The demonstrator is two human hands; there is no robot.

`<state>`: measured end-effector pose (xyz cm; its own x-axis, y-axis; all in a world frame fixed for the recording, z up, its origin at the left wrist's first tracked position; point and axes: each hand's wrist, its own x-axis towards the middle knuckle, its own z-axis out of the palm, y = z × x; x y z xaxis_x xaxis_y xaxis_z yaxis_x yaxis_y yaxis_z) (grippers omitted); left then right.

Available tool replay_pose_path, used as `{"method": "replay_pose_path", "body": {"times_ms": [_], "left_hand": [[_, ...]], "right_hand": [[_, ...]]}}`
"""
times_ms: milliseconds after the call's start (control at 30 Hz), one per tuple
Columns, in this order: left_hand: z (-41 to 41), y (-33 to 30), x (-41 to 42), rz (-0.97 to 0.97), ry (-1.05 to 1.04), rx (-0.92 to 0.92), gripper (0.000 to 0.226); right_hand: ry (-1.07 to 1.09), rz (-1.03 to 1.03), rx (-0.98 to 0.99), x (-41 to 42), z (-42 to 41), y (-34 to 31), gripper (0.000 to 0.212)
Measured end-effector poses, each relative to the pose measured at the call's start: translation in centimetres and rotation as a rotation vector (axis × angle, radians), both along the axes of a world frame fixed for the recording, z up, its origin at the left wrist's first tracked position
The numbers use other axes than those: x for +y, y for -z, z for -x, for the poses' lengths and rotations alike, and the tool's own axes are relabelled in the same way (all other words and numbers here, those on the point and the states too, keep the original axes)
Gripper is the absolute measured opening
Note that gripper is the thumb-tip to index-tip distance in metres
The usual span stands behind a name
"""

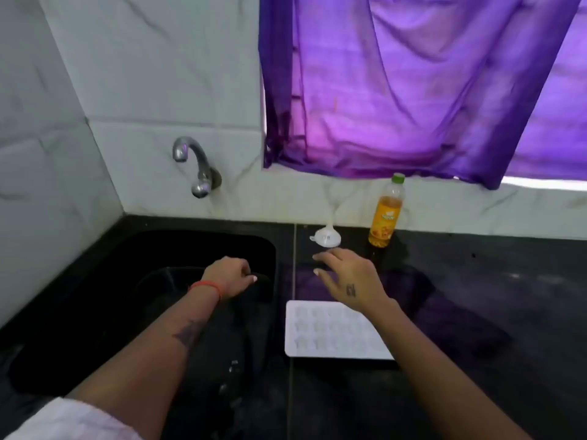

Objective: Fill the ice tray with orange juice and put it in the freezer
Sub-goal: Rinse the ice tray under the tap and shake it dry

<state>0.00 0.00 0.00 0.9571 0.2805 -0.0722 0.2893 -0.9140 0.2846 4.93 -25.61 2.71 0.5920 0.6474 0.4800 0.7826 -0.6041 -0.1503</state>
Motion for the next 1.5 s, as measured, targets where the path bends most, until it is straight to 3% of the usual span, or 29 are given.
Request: {"method": "replay_pose_path", "body": {"times_ms": [100,267,367,500,667,867,1067,1300,1400,1500], "left_hand": [[0.5,3.7,-2.7,0.074,-0.039,0.072,0.033],[0.7,7.8,-6.8,0.110,-0.105,-0.049,0.038],[0.7,9.0,-8.7,0.134,-0.131,-0.083,0.041],[1.2,9.8,-10.0,0.154,-0.186,-0.088,0.047],[1.4,10.0,-10.0,0.216,-0.239,-0.080,0.048],[2.4,9.7,-6.5,0.599,-0.406,-0.293,0.030],[4.6,7.7,0.5,0.903,-0.450,-0.427,0.039],[7.9,6.8,9.1,1.131,-0.587,-0.532,0.038],[9.1,6.6,12.3,1.136,-0.666,-0.581,0.036],[9.9,6.5,14.5,1.128,-0.716,-0.598,0.039]], "right_hand": [[0.073,-0.019,0.134,-3.1,0.5,4.0,0.019],[0.252,-0.032,0.268,-8.0,1.4,8.9,0.016],[0.395,0.006,0.274,-9.6,1.5,10.8,0.029],[0.568,0.036,0.475,-9.8,2.0,12.0,0.057],[0.613,0.013,0.462,-8.6,2.3,12.2,0.058],[0.549,-0.185,0.479,-3.8,2.0,11.4,0.058],[0.448,-0.253,0.446,4.5,1.9,9.7,0.043],[0.337,-0.244,0.546,13.9,2.0,8.2,0.040],[0.322,-0.172,0.483,18.8,0.7,6.4,0.045],[0.167,-0.215,0.427,24.7,-1.8,3.6,0.052]]}}
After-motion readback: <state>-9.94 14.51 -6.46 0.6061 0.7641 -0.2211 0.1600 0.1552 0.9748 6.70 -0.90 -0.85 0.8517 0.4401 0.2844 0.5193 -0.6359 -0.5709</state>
